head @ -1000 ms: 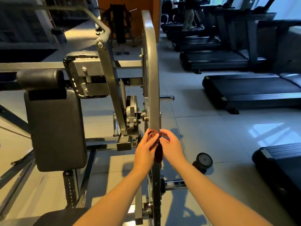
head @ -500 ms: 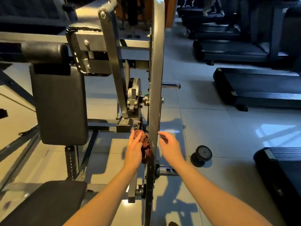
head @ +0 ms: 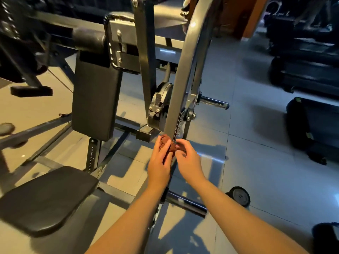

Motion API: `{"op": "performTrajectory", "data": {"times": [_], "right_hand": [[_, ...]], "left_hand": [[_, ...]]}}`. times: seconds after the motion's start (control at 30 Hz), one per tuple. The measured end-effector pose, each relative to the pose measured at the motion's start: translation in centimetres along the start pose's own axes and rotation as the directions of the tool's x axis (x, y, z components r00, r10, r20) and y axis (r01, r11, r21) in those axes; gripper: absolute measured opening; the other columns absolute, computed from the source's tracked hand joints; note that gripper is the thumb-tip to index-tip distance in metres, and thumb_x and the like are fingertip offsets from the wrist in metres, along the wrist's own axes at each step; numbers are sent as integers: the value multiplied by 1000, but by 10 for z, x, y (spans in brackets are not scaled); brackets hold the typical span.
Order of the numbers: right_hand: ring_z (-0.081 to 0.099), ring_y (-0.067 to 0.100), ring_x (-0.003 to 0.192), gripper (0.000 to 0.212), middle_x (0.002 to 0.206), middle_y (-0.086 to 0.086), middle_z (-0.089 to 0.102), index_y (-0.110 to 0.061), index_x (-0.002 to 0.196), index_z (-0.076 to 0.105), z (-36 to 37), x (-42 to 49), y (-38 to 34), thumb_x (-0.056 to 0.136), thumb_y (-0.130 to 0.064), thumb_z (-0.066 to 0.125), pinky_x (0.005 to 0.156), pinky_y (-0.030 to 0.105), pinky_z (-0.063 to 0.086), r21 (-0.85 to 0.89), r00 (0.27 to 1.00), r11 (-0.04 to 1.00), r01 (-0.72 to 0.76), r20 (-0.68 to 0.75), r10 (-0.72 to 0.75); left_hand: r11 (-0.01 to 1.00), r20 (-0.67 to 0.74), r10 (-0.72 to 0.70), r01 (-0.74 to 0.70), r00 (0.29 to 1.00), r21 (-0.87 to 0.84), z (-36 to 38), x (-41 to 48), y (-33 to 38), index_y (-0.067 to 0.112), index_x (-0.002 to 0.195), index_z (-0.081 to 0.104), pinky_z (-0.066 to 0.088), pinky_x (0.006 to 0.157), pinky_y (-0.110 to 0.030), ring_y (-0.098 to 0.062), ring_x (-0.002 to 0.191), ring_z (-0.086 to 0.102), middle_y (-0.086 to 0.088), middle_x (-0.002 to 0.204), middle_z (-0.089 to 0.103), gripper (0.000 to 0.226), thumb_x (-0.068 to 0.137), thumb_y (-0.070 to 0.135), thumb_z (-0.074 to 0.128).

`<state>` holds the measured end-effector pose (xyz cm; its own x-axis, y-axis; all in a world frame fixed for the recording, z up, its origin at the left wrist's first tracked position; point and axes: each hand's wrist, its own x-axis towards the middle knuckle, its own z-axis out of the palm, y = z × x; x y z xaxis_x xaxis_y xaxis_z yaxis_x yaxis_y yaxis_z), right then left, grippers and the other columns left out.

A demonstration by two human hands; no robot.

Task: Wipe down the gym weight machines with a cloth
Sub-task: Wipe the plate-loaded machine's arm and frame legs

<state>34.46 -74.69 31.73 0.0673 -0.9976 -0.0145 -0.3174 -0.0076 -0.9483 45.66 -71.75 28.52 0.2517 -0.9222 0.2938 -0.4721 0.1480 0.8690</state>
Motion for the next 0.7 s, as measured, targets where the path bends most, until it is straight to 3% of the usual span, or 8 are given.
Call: {"op": "performTrajectory", "data": {"times": [0.07, 0.23, 0.37, 0.5, 0.6, 0.7], "right_hand": [[60, 4, 115, 40, 128, -7, 63, -23, 132, 60, -3, -1, 3, 97, -7, 51, 100, 29, 51, -24, 999, 1000, 12, 30, -12], [60, 9, 106, 28, 117, -5, 58, -26, 112, 63, -8, 6, -16, 95, -7, 54, 95, 36, 54, -50, 994, 993, 108, 42, -106], [59, 6, 110, 32, 124, -7, 58, -25, 126, 59, -6, 12, -22, 97, -13, 54, 95, 31, 53, 9, 994, 994, 108, 26, -108], [60, 3, 109, 31, 119, -9, 64, -26, 125, 61, -10, 14, -14, 99, -12, 54, 96, 28, 52, 34, 995, 996, 82, 54, -84], [60, 0, 107, 32, 120, -10, 63, -26, 128, 60, -13, 9, -7, 100, -12, 54, 96, 26, 53, 19, 992, 999, 41, 121, -43], [60, -8, 96, 27, 110, -16, 63, -26, 123, 59, -14, 5, -4, 100, -12, 53, 83, 15, 51, 18, 988, 1000, 6, 155, -9]], "left_hand": [[998, -16, -53, 53, 998, 23, 1, -11, -6, 24, 145, 51, 28, 108, -4, -13, 145, 35, 3, 162, 31, 49, 100, 8, 60], [993, -74, -116, 117, 991, 20, -8, -2, 17, 20, 140, 58, 23, 99, 6, -15, 142, 42, -1, 157, 41, 41, 101, 10, 59], [999, -102, -40, 39, 994, -5, -5, 28, 44, 25, 147, 51, 27, 94, 7, 2, 137, 33, 7, 162, 28, 45, 104, 13, 53], [998, -88, -1, 7, 996, 66, 7, 15, 32, 31, 152, 37, 26, 97, 6, 0, 139, 29, 5, 166, 20, 57, 103, 10, 55], [995, -106, -91, 95, 990, 33, 11, -15, 12, 32, 147, 35, 23, 99, 7, -8, 142, 33, 7, 162, 25, 58, 100, 7, 59], [976, -106, -208, 212, 972, 37, 7, -28, 3, 32, 144, 47, 20, 96, 9, -14, 141, 41, 7, 160, 32, 52, 99, 10, 61]]}}
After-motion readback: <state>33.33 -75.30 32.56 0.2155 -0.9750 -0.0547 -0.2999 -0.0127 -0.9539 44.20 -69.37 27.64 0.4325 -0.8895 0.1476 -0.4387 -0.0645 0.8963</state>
